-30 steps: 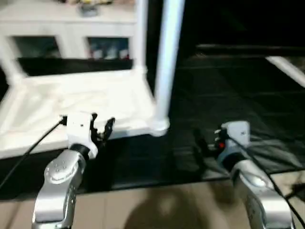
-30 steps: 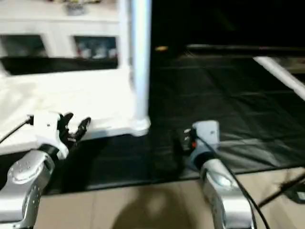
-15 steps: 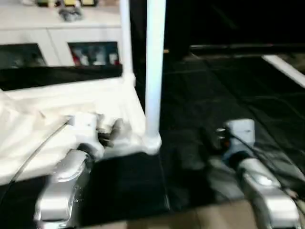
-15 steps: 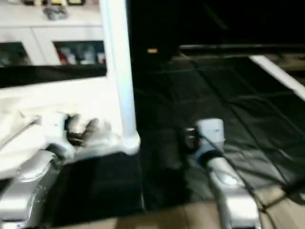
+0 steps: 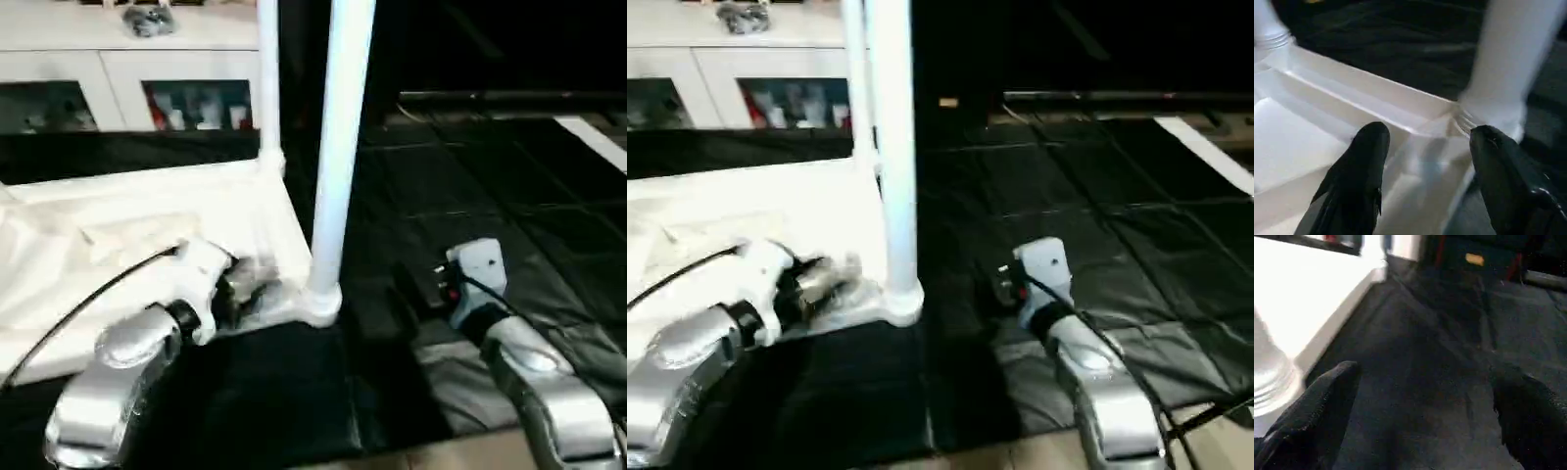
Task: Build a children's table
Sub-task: Rotate leg to tighten
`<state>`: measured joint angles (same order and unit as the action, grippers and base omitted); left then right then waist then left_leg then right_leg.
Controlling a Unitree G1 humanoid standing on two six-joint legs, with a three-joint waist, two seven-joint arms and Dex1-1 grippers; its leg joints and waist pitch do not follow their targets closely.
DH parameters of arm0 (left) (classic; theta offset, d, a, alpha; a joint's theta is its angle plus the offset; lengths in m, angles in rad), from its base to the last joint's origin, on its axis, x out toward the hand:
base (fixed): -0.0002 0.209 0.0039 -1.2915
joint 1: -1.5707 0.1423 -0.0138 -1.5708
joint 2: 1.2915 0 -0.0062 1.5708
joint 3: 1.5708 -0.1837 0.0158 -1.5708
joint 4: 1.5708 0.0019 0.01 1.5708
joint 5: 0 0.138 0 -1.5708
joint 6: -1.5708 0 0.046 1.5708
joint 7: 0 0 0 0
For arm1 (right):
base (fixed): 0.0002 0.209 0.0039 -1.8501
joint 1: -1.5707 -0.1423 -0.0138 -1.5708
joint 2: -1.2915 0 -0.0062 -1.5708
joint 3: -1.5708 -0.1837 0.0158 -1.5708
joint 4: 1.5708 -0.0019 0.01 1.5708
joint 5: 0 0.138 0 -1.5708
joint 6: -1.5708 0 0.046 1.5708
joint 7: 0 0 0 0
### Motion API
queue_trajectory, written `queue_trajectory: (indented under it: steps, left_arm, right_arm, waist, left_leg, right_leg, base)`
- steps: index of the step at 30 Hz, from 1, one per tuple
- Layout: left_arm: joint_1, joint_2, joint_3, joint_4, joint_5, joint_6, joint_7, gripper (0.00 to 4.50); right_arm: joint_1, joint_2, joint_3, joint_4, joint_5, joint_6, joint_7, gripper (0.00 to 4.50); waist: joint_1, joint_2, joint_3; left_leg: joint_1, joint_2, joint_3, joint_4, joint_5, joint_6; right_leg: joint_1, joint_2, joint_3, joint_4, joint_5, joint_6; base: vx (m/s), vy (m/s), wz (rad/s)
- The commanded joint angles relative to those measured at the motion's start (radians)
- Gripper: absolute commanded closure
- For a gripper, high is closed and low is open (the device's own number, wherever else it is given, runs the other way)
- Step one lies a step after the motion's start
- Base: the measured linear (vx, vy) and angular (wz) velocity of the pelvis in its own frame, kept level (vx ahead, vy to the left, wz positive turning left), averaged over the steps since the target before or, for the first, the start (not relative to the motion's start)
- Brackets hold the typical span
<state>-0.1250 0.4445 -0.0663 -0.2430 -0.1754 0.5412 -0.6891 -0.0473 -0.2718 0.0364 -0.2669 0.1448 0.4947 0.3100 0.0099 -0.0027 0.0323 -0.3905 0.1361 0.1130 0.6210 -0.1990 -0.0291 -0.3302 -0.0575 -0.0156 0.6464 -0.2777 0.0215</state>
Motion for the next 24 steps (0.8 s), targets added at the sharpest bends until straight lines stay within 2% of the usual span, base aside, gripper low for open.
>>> queue_trajectory:
  steps: [1, 2, 3, 4, 5, 6, 7, 8, 10, 11, 12, 13, 14, 15, 17, 18, 19, 20, 23, 24]
  left_arm:
    - [-0.043, 0.039, -0.033, 0.03, -0.007, 0.022, -0.096, 1.54]
    - [-0.057, 0.054, -0.043, 0.04, -0.011, 0.029, -0.126, 1.54]
    - [-0.072, 0.07, -0.055, 0.053, -0.011, 0.03, -0.157, 1.54]
    - [-0.087, 0.083, -0.066, 0.068, -0.008, 0.024, -0.185, 1.54]
    - [-0.096, 0.09, -0.071, 0.077, -0.011, 0.025, -0.197, 1.54]
    - [-0.13, 0.115, -0.089, 0.111, -0.019, 0.032, -0.24, 1.54]
    - [-0.134, 0.118, -0.091, 0.115, -0.019, 0.032, -0.245, 1.54]
    - [-0.177, 0.149, -0.113, 0.157, -0.026, 0.042, -0.291, 1.54]
    - [-0.235, 0.169, -0.142, 0.205, -0.029, 0.076, -0.34, 1.54]
    - [-0.235, 0.169, -0.142, 0.205, -0.029, 0.076, -0.34, 1.54]
    - [-0.272, 0.176, -0.171, 0.235, -0.018, 0.096, -0.372, 1.54]
    - [-0.309, 0.182, -0.206, 0.272, 0.01, 0.095, -0.403, 1.54]
    - [-0.309, 0.182, -0.206, 0.272, 0.01, 0.095, -0.403, 1.54]
    - [-0.352, 0.19, -0.243, 0.324, 0.042, 0.08, -0.436, 1.54]
    - [-0.365, 0.191, -0.251, 0.341, 0.049, 0.074, -0.444, 1.54]
    - [-0.407, 0.199, -0.286, 0.392, 0.06, 0.071, -0.471, 1.54]
    - [-0.414, 0.201, -0.294, 0.399, 0.061, 0.072, -0.483, 1.54]
    - [-0.42, 0.205, -0.303, 0.405, 0.062, 0.077, -0.497, 1.54]
    - [-0.445, 0.206, -0.333, 0.446, 0.09, 0.056, -0.507, 1.54]
    - [-0.472, 0.188, -0.34, 0.505, 0.116, 0.032, -0.485, 1.54]
  right_arm:
    - [-0.017, -0.012, -0.014, 0.013, 0.004, -0.015, 0.015, 0.0]
    - [-0.019, -0.013, -0.018, 0.013, 0.015, -0.013, 0.025, 0.0]
    - [-0.021, -0.017, -0.02, 0.013, 0.024, -0.01, 0.037, 0.0]
    - [-0.022, -0.022, -0.017, 0.012, 0.027, -0.008, 0.046, 0.0]
    - [-0.023, -0.026, -0.016, 0.012, 0.027, -0.009, 0.051, 0.0]
    - [-0.024, -0.038, -0.009, 0.01, 0.027, -0.019, 0.069, 0.0]
    - [-0.024, -0.039, -0.008, 0.009, 0.028, -0.02, 0.071, 0.0]
    - [-0.022, -0.048, -0.006, 0.003, 0.034, -0.03, 0.091, 0.0]
    - [-0.018, -0.055, -0.009, -0.009, 0.062, -0.013, 0.12, 0.0]
    - [-0.018, -0.055, -0.009, -0.009, 0.062, -0.013, 0.12, 0.0]
    - [-0.015, -0.065, 0.0, -0.01, 0.058, -0.016, 0.132, 0.0]
    - [-0.014, -0.071, 0.005, -0.009, 0.053, -0.018, 0.137, 0.0]
    - [-0.014, -0.071, 0.005, -0.009, 0.053, -0.018, 0.137, 0.0]
    - [-0.015, -0.07, 0.006, -0.009, 0.049, -0.018, 0.137, 0.0]
    - [-0.016, -0.069, 0.005, -0.009, 0.049, -0.018, 0.135, 0.0]
    - [-0.016, -0.069, 0.003, -0.013, 0.051, -0.017, 0.138, 0.0]
    - [-0.015, -0.069, 0.003, -0.015, 0.052, -0.015, 0.137, 0.0]
    - [-0.014, -0.068, 0.002, -0.018, 0.053, -0.013, 0.136, 0.0]
    - [-0.008, -0.068, 0.003, -0.018, 0.051, -0.012, 0.128, 0.0]
    - [-0.004, -0.064, 0.007, -0.022, 0.053, -0.011, 0.125, 0.0]
  waist:
    - [-0.001, 0.006, -0.022]
    - [0.002, 0.003, -0.017]
    - [0.005, 0.009, -0.017]
    - [0.003, 0.01, -0.019]
    - [0.003, 0.009, -0.019]
    - [0.006, 0.014, -0.024]
    - [0.006, 0.014, -0.025]
    - [0.005, 0.015, -0.026]
    - [0.006, 0.015, -0.031]
    - [0.009, 0.016, -0.035]
    - [0.01, 0.016, -0.032]
    - [0.014, 0.021, -0.035]
    - [0.015, 0.019, -0.035]
    - [0.02, 0.028, -0.037]
    - [0.023, 0.022, -0.04]
    - [0.029, 0.021, -0.049]
    - [0.031, 0.021, -0.05]
    - [0.034, 0.031, -0.051]
    - [0.034, 0.03, -0.047]
    - [0.035, 0.034, -0.044]
  left_leg:
    - [0.035, 0.068, -0.016, -0.102, -0.353, -0.032]
    - [0.043, 0.067, -0.01, -0.103, -0.411, -0.06]
    - [0.047, 0.07, -0.011, -0.103, -0.438, -0.079]
    - [0.039, 0.072, -0.015, -0.109, -0.432, -0.087]
    - [0.038, 0.072, -0.015, -0.111, -0.427, -0.087]
    - [0.041, 0.07, -0.013, -0.111, -0.414, -0.085]
    - [0.041, 0.07, -0.012, -0.11, -0.403, -0.084]
    - [0.033, 0.069, -0.012, -0.113, -0.379, -0.078]
    - [0.031, 0.069, -0.01, -0.11, -0.332, -0.064]
    - [0.032, 0.069, -0.007, -0.105, -0.305, -0.05]
    - [0.027, 0.07, -0.004, -0.105, -0.283, -0.045]
    - [0.028, 0.07, -0.002, -0.102, -0.259, -0.041]
    - [0.028, 0.07, 0.001, -0.102, -0.249, -0.037]
    - [0.028, 0.072, 0.001, -0.101, -0.226, -0.034]
    - [0.027, 0.071, 0.005, -0.097, -0.2, -0.029]
    - [0.025, 0.071, 0.01, -0.091, -0.116, -0.009]
    - [0.024, 0.069, 0.013, -0.087, -0.093, 0.001]
    - [0.023, 0.069, 0.014, -0.087, -0.075, 0.01]
    - [0.025, 0.071, 0.015, -0.09, -0.107, 0.015]
    - [0.026, 0.073, 0.016, -0.092, -0.135, 0.01]
  right_leg:
    - [0.002, -0.069, 0.031, -0.094, -0.172, -0.211]
    - [-0.009, -0.077, 0.037, -0.108, -0.309, -0.191]
    - [-0.014, -0.084, 0.042, -0.113, -0.375, -0.174]
    - [-0.01, -0.081, 0.041, -0.11, -0.361, -0.165]
    - [-0.011, -0.078, 0.04, -0.11, -0.343, -0.161]
    - [-0.014, -0.076, 0.041, -0.106, -0.298, -0.161]
    - [-0.014, -0.075, 0.042, -0.102, -0.269, -0.166]
    - [-0.008, -0.075, 0.039, -0.099, -0.227, -0.173]
    - [-0.006, -0.075, 0.038, -0.092, -0.166, -0.186]
    - [-0.007, -0.075, 0.038, -0.09, -0.135, -0.197]
    - [-0.005, -0.076, 0.037, -0.09, -0.114, -0.21]
    - [-0.004, -0.077, 0.037, -0.087, -0.09, -0.217]
    - [-0.005, -0.076, 0.038, -0.089, -0.08, -0.219]
    - [-0.003, -0.076, 0.038, -0.085, -0.046, -0.224]
    - [0.001, -0.076, 0.038, -0.083, -0.012, -0.227]
    - [0.005, -0.074, 0.037, -0.074, 0.109, -0.236]
    - [0.005, -0.073, 0.037, -0.071, 0.146, -0.239]
    - [0.005, -0.073, 0.035, -0.069, 0.194, -0.247]
    - [0.005, -0.073, 0.033, -0.072, 0.177, -0.26]
    - [0.005, -0.074, 0.033, -0.075, 0.133, -0.267]
  base:
    - [-0.093, -0.001, 0.02]
    - [-0.094, 0.004, 0.01]
    - [-0.094, 0.004, 0.01]
    - [-0.067, 0.012, -0.04]
    - [0.0, 0.0, 0.0]
    - [0.0, 0.0, 0.0]
    - [0.0, 0.0, 0.0]
    - [0.0, 0.0, 0.0]
    - [0.0, 0.0, 0.0]
    - [0.0, 0.0, 0.0]
    - [0.0, 0.0, 0.0]
    - [0.0, 0.0, 0.0]
    - [0.0, 0.0, 0.0]
    - [0.0, 0.0, 0.0]
    - [0.0, 0.0, 0.0]
    - [0.0, 0.0, 0.0]
    - [0.0, 0.0, 0.0]
    - [0.0, 0.0, 0.0]
    - [0.0, 0.0, 0.0]
    - [0.0, 0.0, 0.0]
